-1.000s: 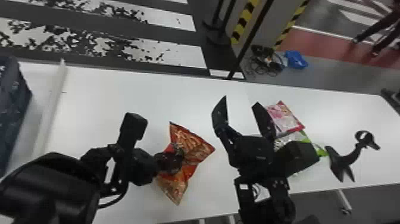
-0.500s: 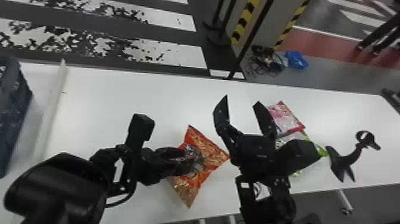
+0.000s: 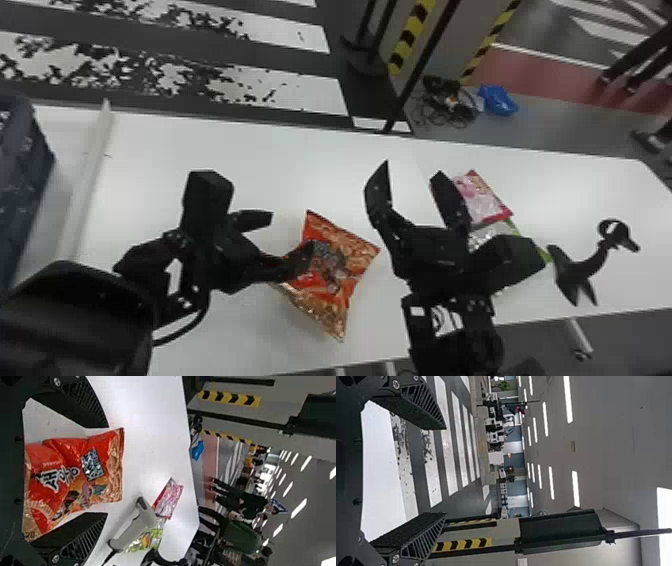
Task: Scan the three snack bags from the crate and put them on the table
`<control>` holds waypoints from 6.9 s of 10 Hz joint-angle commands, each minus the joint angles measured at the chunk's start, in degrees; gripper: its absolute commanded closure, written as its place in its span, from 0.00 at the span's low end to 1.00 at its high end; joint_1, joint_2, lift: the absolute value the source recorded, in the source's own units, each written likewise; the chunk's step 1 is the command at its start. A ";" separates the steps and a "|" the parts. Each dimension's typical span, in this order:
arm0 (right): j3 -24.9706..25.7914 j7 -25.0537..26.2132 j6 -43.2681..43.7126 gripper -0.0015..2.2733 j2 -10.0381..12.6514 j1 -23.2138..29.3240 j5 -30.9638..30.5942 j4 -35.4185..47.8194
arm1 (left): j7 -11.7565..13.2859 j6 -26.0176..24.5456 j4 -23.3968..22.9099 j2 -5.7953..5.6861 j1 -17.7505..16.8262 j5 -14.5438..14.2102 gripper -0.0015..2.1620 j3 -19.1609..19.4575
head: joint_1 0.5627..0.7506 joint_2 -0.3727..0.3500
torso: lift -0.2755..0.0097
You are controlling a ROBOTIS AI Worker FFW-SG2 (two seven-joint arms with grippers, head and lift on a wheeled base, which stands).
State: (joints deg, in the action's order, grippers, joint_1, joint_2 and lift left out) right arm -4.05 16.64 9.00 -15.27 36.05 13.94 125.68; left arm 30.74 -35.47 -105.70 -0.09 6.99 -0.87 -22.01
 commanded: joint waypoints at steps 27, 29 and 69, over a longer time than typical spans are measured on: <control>-31.90 -1.43 -47.29 0.77 -6.35 -15.04 -35.74 -13.00 | -11.49 22.15 -24.73 -0.18 26.85 -10.56 0.03 28.95 | 0.70 0.71 | 0.64; -32.60 1.82 -46.06 0.99 -6.61 -14.78 -36.00 -11.68 | -10.61 24.09 -23.76 -0.09 26.85 -10.74 0.03 28.34 | 0.70 0.69 | 0.64; -10.54 -17.34 -61.00 0.99 8.59 -23.13 -8.40 -12.56 | -10.00 29.01 -21.21 -2.02 27.99 -8.19 0.03 21.83 | 0.70 0.57 | 0.64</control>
State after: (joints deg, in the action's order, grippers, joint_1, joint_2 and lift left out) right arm -13.81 -0.91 -52.00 -7.12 14.43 6.11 114.93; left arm 20.72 -6.99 -127.00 -2.04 34.84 -8.69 -0.37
